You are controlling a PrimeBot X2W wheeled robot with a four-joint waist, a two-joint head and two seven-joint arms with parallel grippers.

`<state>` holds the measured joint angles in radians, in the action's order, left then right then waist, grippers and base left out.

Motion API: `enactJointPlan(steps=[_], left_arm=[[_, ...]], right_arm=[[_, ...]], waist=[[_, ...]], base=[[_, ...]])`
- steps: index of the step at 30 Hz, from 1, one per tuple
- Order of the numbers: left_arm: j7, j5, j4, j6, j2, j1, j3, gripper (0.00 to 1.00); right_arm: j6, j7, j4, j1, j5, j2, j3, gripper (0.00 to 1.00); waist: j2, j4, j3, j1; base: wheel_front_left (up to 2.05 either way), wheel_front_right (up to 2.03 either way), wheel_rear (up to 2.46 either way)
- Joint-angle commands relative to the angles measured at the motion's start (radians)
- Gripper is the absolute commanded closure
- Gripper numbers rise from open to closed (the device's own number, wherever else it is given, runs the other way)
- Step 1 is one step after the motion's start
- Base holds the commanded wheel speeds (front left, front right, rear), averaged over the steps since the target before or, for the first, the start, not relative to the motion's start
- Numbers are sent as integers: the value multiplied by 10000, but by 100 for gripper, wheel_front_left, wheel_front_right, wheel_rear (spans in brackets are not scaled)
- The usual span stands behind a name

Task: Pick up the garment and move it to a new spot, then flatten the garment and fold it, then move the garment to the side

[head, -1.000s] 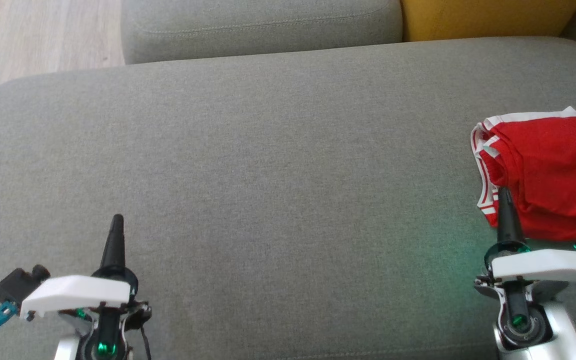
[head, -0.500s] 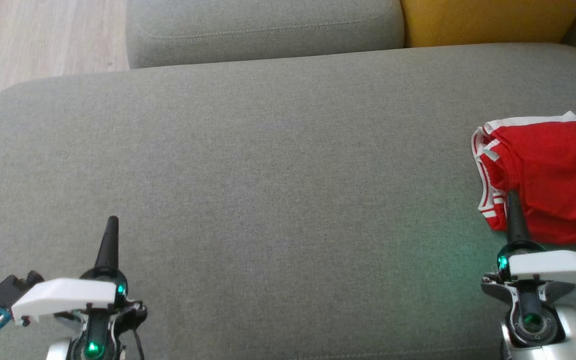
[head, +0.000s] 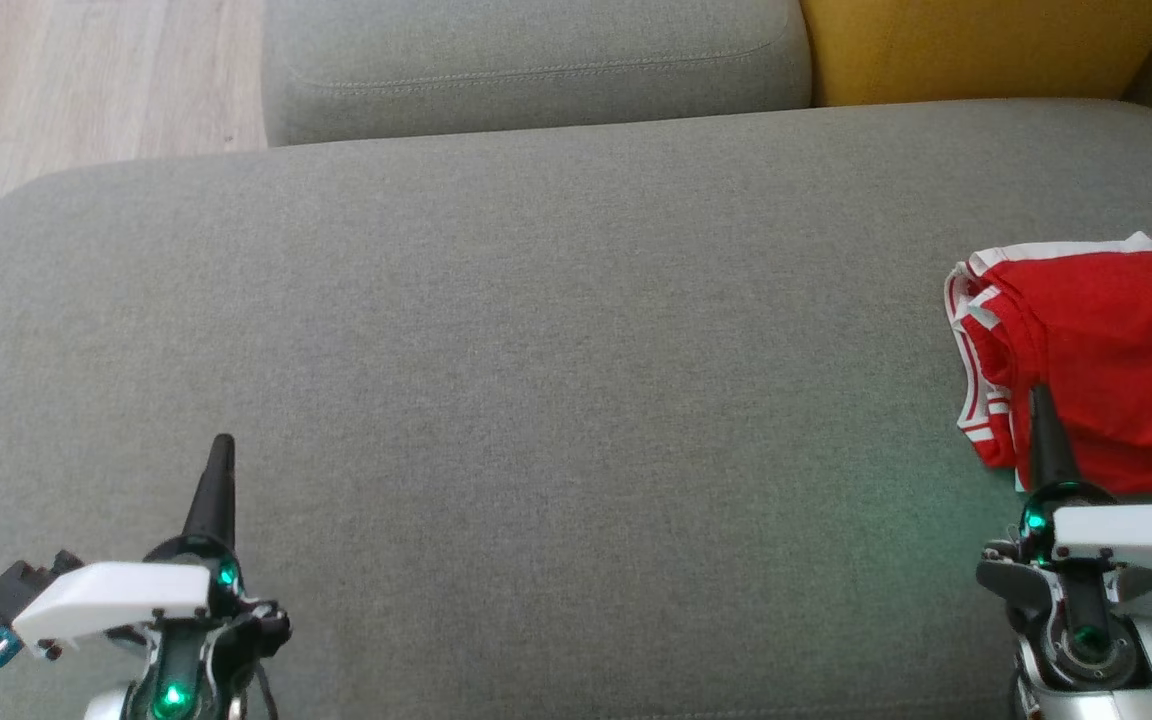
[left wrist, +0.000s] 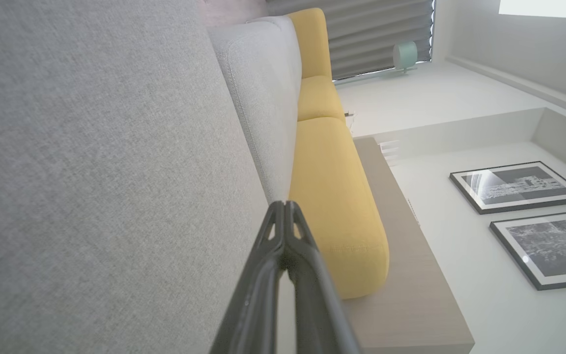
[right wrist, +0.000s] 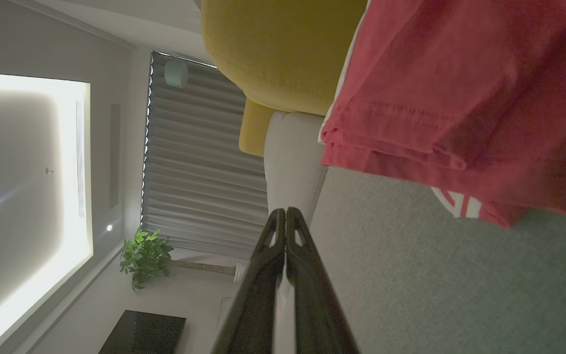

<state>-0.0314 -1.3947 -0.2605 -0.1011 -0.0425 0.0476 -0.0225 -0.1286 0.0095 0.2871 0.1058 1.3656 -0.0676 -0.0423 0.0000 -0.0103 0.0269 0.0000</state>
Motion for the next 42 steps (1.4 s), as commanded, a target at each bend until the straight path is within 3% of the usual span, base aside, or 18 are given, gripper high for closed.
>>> enactJointPlan(steps=[1, 23, 42], left_arm=[[-77, -236, 279, -90, -174, 548, -395, 100], [-708, -2253, 157, -295, -180, 592, -775, 100], [-737, -2223, 156, -295, -155, 595, -811, 100]], right_arm=[[-18, 88, -404, 78, 308, -141, 101, 100], [-21, 716, -448, -14, 2764, -115, -316, 100], [-21, 786, -442, -7, 2691, -53, -402, 100]], waist=[[0, 6, -13, 0], [0, 103, -237, 0], [0, 103, -238, 0]], base=[[0, 0, 0], [0, 0, 0], [0, 0, 0]])
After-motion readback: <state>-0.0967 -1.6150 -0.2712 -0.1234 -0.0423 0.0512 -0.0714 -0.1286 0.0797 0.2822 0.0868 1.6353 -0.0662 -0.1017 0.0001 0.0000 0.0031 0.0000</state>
